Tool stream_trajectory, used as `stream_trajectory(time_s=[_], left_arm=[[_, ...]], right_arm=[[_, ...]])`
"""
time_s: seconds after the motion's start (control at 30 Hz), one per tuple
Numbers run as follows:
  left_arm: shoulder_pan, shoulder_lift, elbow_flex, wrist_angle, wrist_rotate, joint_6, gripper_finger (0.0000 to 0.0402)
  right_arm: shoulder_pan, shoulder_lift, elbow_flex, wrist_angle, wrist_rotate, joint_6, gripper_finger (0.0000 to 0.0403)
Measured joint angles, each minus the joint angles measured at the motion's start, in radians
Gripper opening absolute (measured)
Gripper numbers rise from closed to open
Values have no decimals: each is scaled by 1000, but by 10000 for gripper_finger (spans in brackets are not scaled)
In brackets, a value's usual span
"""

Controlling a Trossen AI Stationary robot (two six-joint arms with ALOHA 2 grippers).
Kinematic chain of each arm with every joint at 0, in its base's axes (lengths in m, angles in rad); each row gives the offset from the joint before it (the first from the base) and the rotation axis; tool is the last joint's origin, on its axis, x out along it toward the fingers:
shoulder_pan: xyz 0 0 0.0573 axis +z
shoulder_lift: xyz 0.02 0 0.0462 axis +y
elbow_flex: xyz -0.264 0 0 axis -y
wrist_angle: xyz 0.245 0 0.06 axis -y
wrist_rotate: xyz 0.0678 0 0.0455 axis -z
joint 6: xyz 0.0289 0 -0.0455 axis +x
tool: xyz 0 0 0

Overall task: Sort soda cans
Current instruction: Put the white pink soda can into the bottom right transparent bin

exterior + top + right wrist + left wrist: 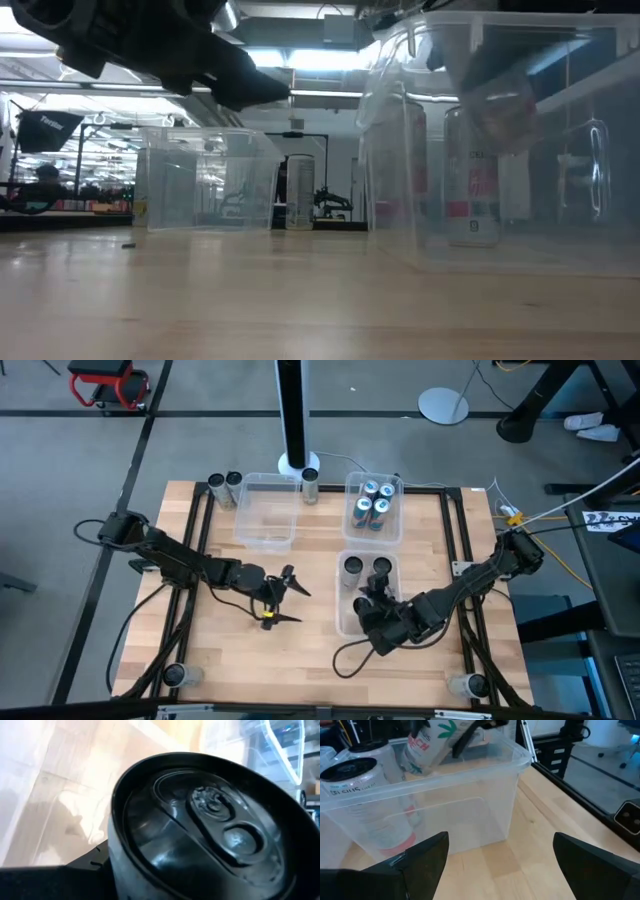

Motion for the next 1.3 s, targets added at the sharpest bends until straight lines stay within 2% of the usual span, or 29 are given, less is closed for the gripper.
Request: stream_trajectory(time_s=[0.13, 0.27, 0.43, 0.53, 0.67, 0.87, 1.3], left_arm=[[-7, -7, -11, 18, -1, -17, 347], [-8, -8, -13, 25, 0, -17, 347], [-8, -8, -13, 27, 0, -15, 347], [-8, -8, -13, 26, 0, -13, 347], [-8, -8, -13, 29, 0, 4, 347], [-5, -8, -13, 55, -1, 4, 347], [-5, -7, -13, 71, -1, 7, 347]], right_arm=[[-16, -15, -72, 133, 5, -51, 251], [-44, -49, -181, 393, -5, -166, 250], [-107, -81, -344, 711, -94, -276, 250], [-134, -81, -435, 890, -164, -280, 250], [-141, -79, -521, 1087, -185, -284, 250], [-141, -78, -556, 1111, -214, -223, 264], [-139, -78, -570, 1093, -149, -211, 272]])
